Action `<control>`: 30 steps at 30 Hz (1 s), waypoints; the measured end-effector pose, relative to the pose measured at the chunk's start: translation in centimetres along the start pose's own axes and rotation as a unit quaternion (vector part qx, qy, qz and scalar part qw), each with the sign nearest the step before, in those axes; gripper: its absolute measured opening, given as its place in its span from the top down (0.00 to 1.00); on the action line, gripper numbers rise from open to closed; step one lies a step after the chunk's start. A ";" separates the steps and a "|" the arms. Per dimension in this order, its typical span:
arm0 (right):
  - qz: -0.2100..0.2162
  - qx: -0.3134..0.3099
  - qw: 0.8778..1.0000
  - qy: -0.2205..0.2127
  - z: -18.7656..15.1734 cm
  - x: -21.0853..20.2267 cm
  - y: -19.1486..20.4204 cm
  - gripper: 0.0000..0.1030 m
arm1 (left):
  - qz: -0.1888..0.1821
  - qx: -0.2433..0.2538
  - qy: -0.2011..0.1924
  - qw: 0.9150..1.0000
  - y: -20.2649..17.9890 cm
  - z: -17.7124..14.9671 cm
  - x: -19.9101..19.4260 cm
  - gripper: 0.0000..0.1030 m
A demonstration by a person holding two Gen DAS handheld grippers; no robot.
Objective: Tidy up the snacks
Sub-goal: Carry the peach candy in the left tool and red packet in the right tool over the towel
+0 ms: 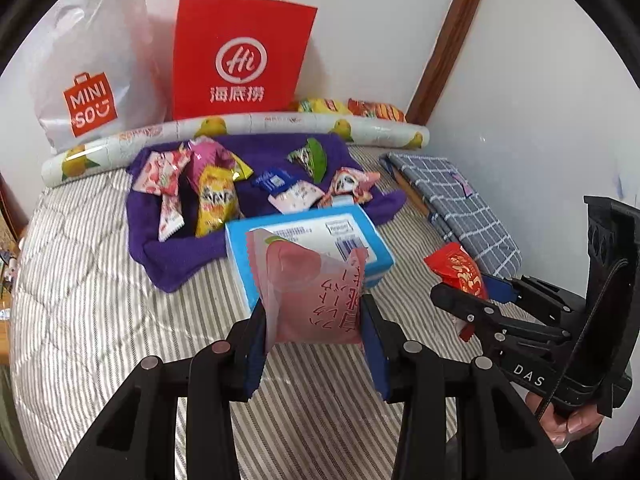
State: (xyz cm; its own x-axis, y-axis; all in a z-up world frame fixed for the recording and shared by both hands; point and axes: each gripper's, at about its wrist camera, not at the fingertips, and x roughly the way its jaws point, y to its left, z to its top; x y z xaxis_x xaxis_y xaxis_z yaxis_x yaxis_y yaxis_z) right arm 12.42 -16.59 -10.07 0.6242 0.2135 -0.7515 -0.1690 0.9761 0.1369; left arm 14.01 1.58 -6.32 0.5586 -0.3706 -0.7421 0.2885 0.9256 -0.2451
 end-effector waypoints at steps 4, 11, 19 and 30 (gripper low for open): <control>0.003 -0.004 1.000 -0.007 1.1 -0.4 0.5 0.60 | 0.003 -0.008 -0.010 1.000 0.5 1.0 -0.7 0.61; 0.004 -0.006 1.000 -0.019 3.4 -0.7 0.9 0.60 | 0.005 -0.013 -0.017 1.000 1.2 2.7 -1.3 0.61; 0.004 -0.007 0.999 -0.031 6.5 -0.7 1.1 0.60 | 0.008 -0.013 -0.029 0.999 1.6 5.5 -1.8 0.61; 0.014 -0.009 0.999 -0.043 10.6 0.5 1.0 0.60 | 0.017 -0.018 -0.037 0.999 2.6 9.1 -0.8 0.61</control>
State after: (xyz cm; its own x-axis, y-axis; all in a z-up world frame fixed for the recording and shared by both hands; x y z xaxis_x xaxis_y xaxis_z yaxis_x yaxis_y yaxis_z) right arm 20.67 -15.11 -3.46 0.6817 0.2441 -0.6897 -0.2012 0.9689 0.1442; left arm 21.34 3.57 -0.69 0.6239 -0.3432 -0.7021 0.2418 0.9391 -0.2442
